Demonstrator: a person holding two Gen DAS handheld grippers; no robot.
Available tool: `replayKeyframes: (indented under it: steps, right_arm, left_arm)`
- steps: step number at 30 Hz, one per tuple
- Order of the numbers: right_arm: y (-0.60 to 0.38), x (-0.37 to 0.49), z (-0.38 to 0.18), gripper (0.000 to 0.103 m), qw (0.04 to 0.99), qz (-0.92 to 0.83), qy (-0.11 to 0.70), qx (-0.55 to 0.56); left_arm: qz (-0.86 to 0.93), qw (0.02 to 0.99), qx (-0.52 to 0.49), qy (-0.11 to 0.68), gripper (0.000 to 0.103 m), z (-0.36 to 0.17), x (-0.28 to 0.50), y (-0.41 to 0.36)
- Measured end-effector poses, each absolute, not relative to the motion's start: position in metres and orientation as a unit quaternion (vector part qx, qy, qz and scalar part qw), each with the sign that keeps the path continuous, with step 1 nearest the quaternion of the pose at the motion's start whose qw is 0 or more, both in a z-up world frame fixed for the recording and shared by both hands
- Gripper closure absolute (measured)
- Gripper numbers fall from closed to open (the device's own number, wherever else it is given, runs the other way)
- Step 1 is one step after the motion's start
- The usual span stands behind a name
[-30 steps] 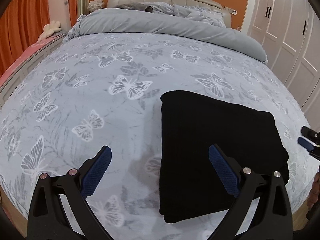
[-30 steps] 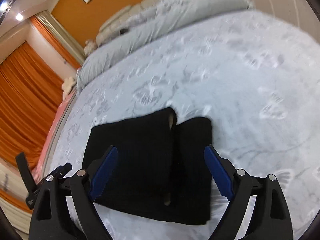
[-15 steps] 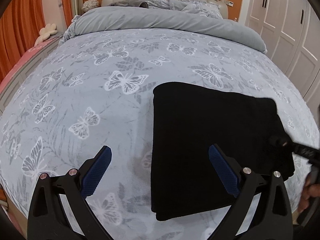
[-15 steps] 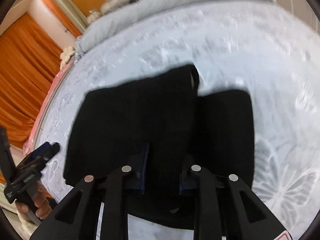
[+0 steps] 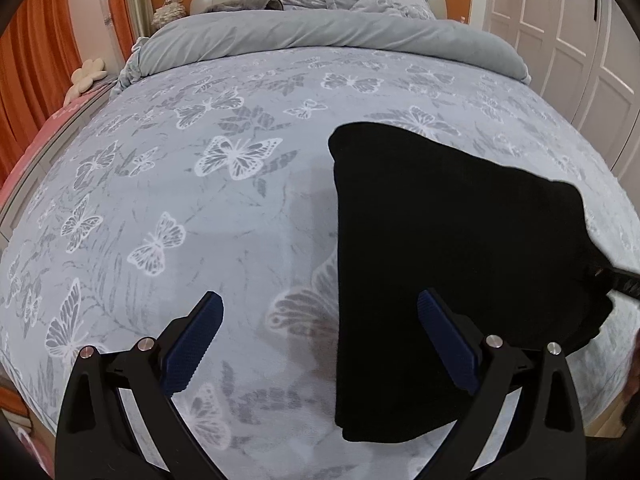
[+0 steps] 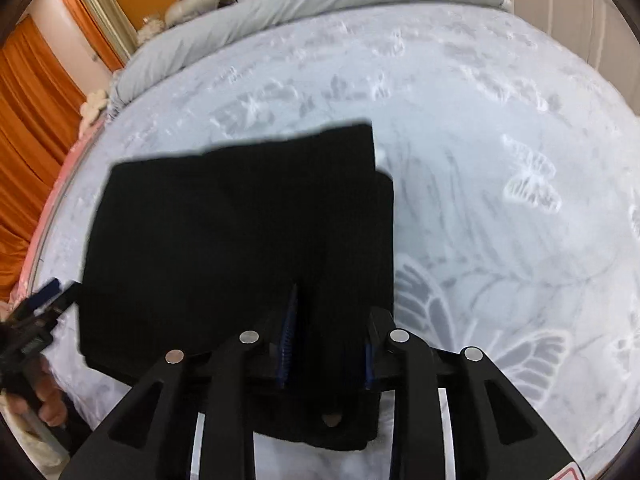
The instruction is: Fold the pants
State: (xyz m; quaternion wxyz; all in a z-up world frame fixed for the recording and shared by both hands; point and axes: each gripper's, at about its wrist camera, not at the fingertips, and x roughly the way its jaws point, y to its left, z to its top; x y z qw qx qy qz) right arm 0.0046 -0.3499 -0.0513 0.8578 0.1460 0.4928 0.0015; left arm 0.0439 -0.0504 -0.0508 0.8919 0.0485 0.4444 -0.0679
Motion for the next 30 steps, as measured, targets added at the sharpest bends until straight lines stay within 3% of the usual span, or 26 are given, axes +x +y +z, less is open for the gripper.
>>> replayKeyframes:
  steps: [6, 9, 12, 14, 16, 17, 18, 20, 26, 28, 29, 30]
  right_arm:
    - [-0.339, -0.013, 0.010, 0.076, 0.912, 0.015, 0.390, 0.125]
    - [-0.320, 0.015, -0.002, 0.077, 0.903, 0.054, 0.410, 0.112]
    - [-0.314, 0.053, -0.049, 0.087, 0.873, 0.012, 0.483, 0.060]
    - [-0.332, 0.061, -0.067, 0.088, 0.863, 0.001, 0.497, 0.090]
    - [-0.347, 0.052, -0.046, 0.078, 0.865, -0.010, 0.485, 0.130]
    - [-0.350, 0.045, -0.035, 0.062, 0.872, -0.013, 0.471, 0.135]
    - [-0.356, 0.030, -0.020, 0.034, 0.885, -0.012, 0.445, 0.140]
    - [-0.368, 0.007, -0.006, 0.011, 0.895, -0.028, 0.419, 0.149]
    - [-0.403, -0.002, -0.075, 0.011, 0.808, 0.013, 0.527, 0.264]
    - [-0.397, -0.001, -0.097, 0.010, 0.786, 0.041, 0.545, 0.288]
    - [-0.391, 0.000, -0.104, 0.018, 0.789, 0.050, 0.539, 0.289]
    - [-0.383, 0.001, -0.102, 0.053, 0.802, 0.052, 0.530, 0.270]
  left_arm:
    - [-0.068, 0.893, 0.024, 0.444, 0.007, -0.045, 0.045, -0.040]
    - [-0.058, 0.889, 0.022, 0.454, 0.007, -0.052, 0.050, -0.039]
    - [-0.059, 0.884, 0.013, 0.464, 0.007, -0.057, 0.052, -0.038]
    - [-0.068, 0.882, 0.007, 0.466, 0.006, -0.055, 0.052, -0.037]
    - [-0.086, 0.879, -0.011, 0.469, 0.006, -0.051, 0.052, -0.033]
    - [-0.102, 0.875, -0.027, 0.473, 0.006, -0.050, 0.053, -0.030]
    - [-0.119, 0.869, -0.044, 0.479, 0.006, -0.050, 0.054, -0.027]
    - [-0.150, 0.847, -0.081, 0.503, 0.005, -0.057, 0.061, -0.022]
    - [-0.183, 0.768, -0.187, 0.584, 0.005, -0.110, 0.084, -0.022]
    - [-0.184, 0.768, -0.204, 0.578, 0.006, -0.115, 0.086, -0.024]
    - [-0.189, 0.776, -0.195, 0.569, 0.025, -0.112, 0.085, -0.027]
    - [-0.203, 0.779, -0.191, 0.561, 0.046, -0.110, 0.085, -0.031]
